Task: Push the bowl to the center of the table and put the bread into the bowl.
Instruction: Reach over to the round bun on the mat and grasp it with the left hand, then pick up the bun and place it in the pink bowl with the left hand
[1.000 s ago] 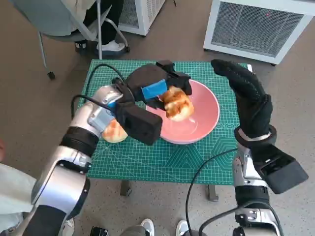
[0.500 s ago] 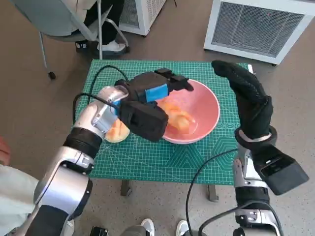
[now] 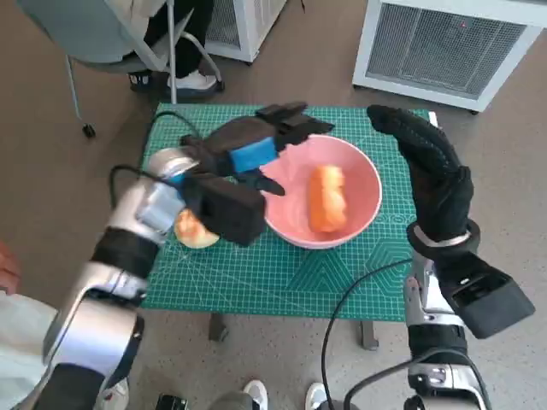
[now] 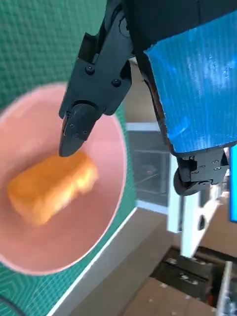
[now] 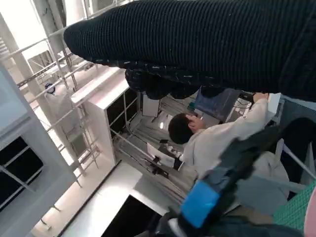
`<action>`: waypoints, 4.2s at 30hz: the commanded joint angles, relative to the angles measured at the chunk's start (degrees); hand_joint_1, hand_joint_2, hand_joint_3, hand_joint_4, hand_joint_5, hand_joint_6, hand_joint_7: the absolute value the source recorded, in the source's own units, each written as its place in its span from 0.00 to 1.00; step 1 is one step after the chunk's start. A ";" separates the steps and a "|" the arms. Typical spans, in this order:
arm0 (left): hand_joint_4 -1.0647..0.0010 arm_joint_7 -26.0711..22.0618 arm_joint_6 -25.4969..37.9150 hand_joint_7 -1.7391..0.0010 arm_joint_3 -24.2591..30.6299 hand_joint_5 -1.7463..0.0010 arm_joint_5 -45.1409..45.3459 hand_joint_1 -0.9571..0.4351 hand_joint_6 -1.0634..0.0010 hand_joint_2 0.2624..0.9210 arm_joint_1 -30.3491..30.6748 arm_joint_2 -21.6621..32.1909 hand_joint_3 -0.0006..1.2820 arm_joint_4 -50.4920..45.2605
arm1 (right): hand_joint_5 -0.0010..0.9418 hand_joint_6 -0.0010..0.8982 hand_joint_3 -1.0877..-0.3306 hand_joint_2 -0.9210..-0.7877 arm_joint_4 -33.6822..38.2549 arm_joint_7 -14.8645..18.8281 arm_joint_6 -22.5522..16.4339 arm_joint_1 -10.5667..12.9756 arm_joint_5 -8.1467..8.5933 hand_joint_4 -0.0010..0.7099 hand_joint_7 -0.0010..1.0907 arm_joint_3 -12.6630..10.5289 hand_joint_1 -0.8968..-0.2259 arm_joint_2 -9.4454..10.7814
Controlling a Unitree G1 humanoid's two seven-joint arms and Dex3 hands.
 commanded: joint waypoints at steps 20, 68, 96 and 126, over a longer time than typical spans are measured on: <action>0.93 -8.12 9.41 0.96 7.01 1.00 -5.00 0.51 0.80 0.83 15.14 12.87 0.00 -16.59 | 0.19 0.00 0.39 0.00 -0.11 -0.23 1.36 0.87 -0.42 0.34 0.70 0.51 0.49 0.51; 0.84 -4.77 16.03 0.97 -2.43 0.99 3.49 0.51 0.69 0.82 14.32 7.13 0.00 5.92 | 0.26 0.00 0.37 0.00 -0.16 0.00 1.33 1.11 -0.73 0.29 0.70 0.75 0.50 -0.18; 0.35 9.19 5.71 0.31 -1.55 0.37 3.57 0.68 0.42 1.00 10.49 8.44 0.05 11.08 | 0.32 0.00 0.36 0.00 -0.35 -0.12 1.35 1.34 -1.04 0.24 0.70 1.07 0.49 0.09; 0.38 8.97 4.82 0.31 1.53 0.35 -0.08 0.69 0.38 1.00 1.37 -2.44 0.05 -11.14 | 0.39 0.00 0.36 0.00 1.46 0.58 0.67 0.24 -0.33 0.20 0.70 0.87 0.48 -0.04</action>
